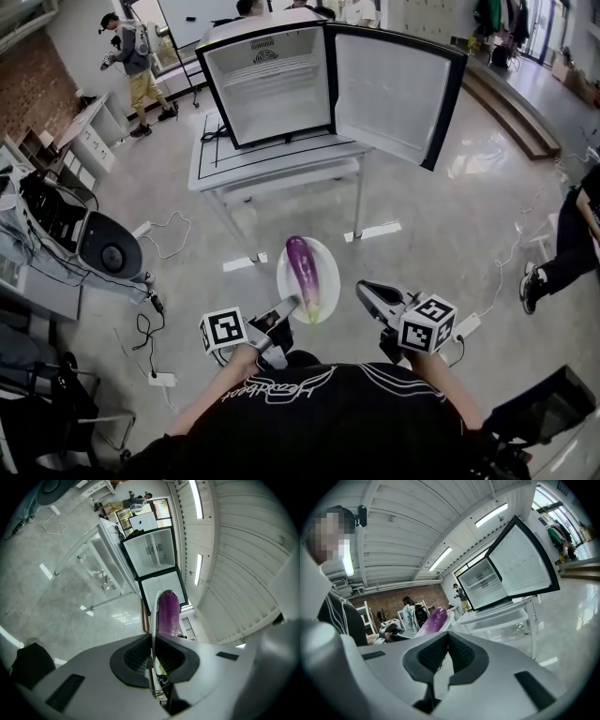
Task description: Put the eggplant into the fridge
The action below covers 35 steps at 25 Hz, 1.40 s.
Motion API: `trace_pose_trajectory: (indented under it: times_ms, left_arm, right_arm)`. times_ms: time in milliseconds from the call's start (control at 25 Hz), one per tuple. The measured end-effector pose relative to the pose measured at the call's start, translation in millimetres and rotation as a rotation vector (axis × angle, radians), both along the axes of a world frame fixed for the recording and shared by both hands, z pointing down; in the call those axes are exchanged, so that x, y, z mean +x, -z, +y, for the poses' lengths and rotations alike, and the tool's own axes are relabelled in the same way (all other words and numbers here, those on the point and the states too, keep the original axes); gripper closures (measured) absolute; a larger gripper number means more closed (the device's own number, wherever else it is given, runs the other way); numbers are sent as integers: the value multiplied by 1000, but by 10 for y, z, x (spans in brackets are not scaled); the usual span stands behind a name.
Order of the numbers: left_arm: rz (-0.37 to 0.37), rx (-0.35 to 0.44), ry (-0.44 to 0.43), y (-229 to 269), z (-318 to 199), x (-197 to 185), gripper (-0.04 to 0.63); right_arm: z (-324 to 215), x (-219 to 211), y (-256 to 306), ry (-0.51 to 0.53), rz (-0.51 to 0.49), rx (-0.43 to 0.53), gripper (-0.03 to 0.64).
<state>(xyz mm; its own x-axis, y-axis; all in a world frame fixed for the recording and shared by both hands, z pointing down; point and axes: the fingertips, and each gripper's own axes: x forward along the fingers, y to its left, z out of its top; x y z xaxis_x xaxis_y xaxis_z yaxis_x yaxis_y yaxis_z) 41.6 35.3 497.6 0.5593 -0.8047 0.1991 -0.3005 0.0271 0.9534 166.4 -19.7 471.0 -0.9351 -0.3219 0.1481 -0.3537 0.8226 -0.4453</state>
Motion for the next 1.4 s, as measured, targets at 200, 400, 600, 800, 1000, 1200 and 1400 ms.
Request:
trace_pose_trajectory:
  times_ms: [200, 400, 600, 800, 1000, 1200, 1400]
  left_arm:
    - [7, -4, -2, -53, -116, -13, 565]
    - [32, 2, -15, -126, -373, -58, 565]
    - [39, -5, -26, -160, -753, -155, 565]
    - [45, 16, -40, -87, -1190, -359, 565]
    - [38, -17, -29, -139, -1666, -709, 565]
    - [44, -17, -29, -78, -2188, -1090, 565]
    - [61, -9, -30, 34, -2761, -1498, 565]
  right_arm:
    - [-112, 4, -58, -10, -4, -19, 611]
    - [-313, -30, -101, -29, 3, -11, 611]
    - [-606, -126, -136, -52, 17, -11, 611]
    - [-1018, -316, -134, -66, 26, -5, 611]
    - [-1513, -595, -152, -79, 31, -18, 611]
    - [-2023, -991, -83, -78, 41, -19, 611]
    - [-2563, -1414, 31, -79, 61, -15, 611]
